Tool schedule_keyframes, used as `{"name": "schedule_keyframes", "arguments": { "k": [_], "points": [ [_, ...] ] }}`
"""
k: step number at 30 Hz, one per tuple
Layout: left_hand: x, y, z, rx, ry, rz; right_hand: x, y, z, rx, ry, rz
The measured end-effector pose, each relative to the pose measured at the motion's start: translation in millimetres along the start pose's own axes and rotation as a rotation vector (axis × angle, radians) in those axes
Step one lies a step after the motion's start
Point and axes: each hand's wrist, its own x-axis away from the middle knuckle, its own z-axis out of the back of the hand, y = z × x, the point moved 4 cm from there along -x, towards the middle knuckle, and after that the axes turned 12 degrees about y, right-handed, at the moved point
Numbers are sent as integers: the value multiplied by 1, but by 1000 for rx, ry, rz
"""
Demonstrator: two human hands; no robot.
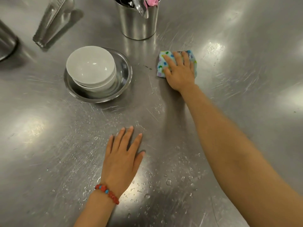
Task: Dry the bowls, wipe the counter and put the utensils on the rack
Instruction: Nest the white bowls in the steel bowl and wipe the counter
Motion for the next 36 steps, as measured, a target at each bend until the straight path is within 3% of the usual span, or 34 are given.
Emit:
{"name": "schedule_keyframes", "arguments": {
  "k": [3, 7, 15, 24, 26, 31, 36],
  "points": [
    [4, -11, 2, 6, 1, 57, 21, -9, 1, -29, -6, 24],
    [4, -17, 3, -9, -21, 69, 92, -30, 0, -63, 26, 194],
    [6, -19, 2, 63, 17, 57, 0, -56, -16, -46, -19, 81],
    [17, -39, 27, 88, -20, 79, 149, -85, 0, -112, -44, 301],
    [18, -50, 31, 85, -13, 78, 134, -76, 2, -100, -45, 264],
    [24, -84, 40, 124, 9, 62, 106, -83, 2, -24, 8, -74],
    [29, -122, 50, 121, -13, 4, 199, -154, -5, -53, 62, -38]
  ]
}}
